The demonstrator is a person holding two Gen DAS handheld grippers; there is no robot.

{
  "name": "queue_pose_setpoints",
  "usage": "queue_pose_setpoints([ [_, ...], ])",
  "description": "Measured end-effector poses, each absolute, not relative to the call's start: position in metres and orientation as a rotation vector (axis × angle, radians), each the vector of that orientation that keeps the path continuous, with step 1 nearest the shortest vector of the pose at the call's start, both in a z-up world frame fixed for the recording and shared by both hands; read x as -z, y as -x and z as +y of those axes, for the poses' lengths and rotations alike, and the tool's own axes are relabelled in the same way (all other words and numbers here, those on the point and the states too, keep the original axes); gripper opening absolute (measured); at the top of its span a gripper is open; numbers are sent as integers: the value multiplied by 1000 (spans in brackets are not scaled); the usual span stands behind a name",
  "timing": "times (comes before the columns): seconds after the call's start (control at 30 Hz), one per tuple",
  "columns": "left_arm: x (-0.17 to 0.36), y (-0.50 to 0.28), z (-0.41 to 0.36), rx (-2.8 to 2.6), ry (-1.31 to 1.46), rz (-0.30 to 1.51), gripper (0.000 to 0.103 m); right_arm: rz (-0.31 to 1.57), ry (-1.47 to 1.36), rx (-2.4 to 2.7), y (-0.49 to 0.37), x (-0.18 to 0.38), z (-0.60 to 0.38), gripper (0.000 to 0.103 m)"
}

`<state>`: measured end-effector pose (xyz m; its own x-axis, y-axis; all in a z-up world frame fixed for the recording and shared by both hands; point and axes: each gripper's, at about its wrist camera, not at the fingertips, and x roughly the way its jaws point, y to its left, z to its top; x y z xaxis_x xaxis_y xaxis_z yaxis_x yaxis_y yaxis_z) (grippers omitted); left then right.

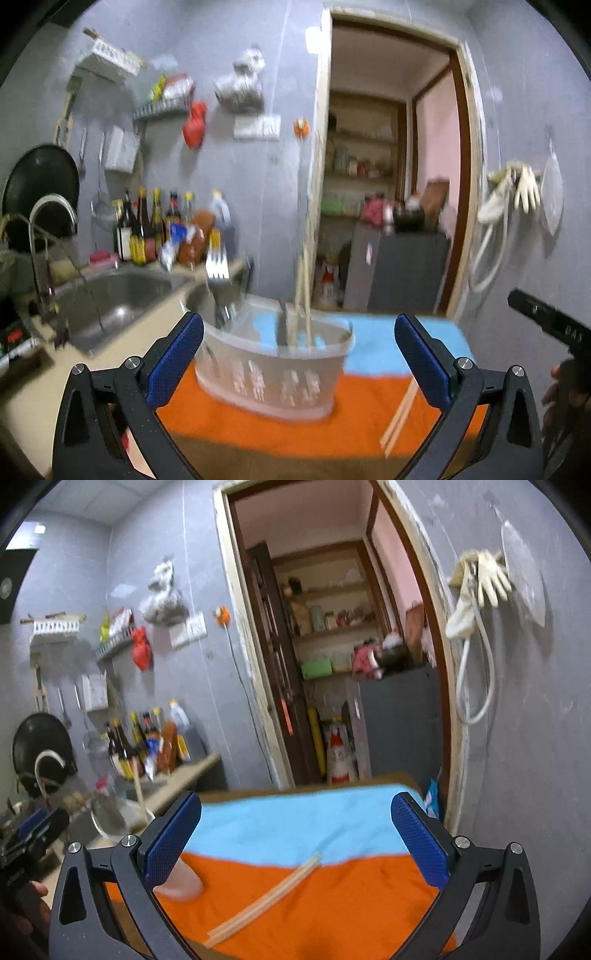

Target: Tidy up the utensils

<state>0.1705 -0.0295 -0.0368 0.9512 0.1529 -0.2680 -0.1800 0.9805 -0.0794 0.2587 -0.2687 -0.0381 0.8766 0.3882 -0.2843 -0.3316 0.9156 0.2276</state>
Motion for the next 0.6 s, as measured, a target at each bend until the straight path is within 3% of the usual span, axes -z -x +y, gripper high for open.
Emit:
queue_pose_setpoints([
  [0.6, 129, -235, -58, -93, 164, 693, 101, 805, -184, -466, -327, 136, -265, 103],
])
